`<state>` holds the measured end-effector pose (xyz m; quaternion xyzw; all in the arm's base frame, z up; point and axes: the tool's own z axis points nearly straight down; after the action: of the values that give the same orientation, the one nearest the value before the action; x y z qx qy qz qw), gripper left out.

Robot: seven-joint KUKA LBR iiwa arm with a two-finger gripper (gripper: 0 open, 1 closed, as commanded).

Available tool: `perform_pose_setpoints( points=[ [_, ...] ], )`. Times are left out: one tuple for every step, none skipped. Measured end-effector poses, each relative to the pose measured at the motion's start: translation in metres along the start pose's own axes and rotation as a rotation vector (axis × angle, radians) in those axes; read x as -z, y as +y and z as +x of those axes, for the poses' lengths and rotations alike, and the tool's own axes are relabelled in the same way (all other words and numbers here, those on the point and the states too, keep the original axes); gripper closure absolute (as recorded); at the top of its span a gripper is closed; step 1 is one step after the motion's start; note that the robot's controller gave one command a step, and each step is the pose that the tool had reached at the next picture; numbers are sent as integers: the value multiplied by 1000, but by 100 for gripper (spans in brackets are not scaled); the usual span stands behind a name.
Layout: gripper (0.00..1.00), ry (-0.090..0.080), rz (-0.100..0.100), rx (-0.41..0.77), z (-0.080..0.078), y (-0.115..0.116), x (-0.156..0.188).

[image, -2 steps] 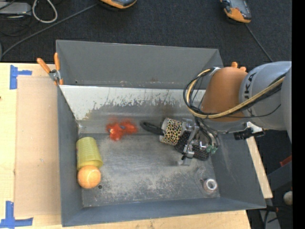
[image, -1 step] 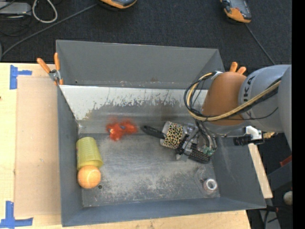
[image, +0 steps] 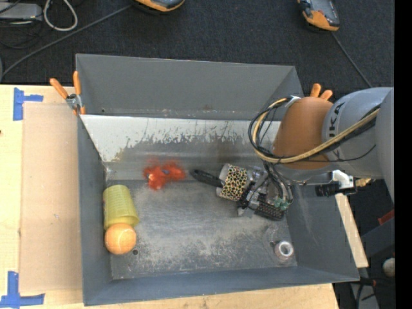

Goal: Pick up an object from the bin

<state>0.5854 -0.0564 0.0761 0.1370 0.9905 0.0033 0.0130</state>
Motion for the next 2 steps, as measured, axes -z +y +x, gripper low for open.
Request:
perform_pose_setpoints(
  points=[
    [100, 8, 0, -4, -17, -12, 57],
    [100, 14, -1, -22, 4, -2, 89]
  ],
)
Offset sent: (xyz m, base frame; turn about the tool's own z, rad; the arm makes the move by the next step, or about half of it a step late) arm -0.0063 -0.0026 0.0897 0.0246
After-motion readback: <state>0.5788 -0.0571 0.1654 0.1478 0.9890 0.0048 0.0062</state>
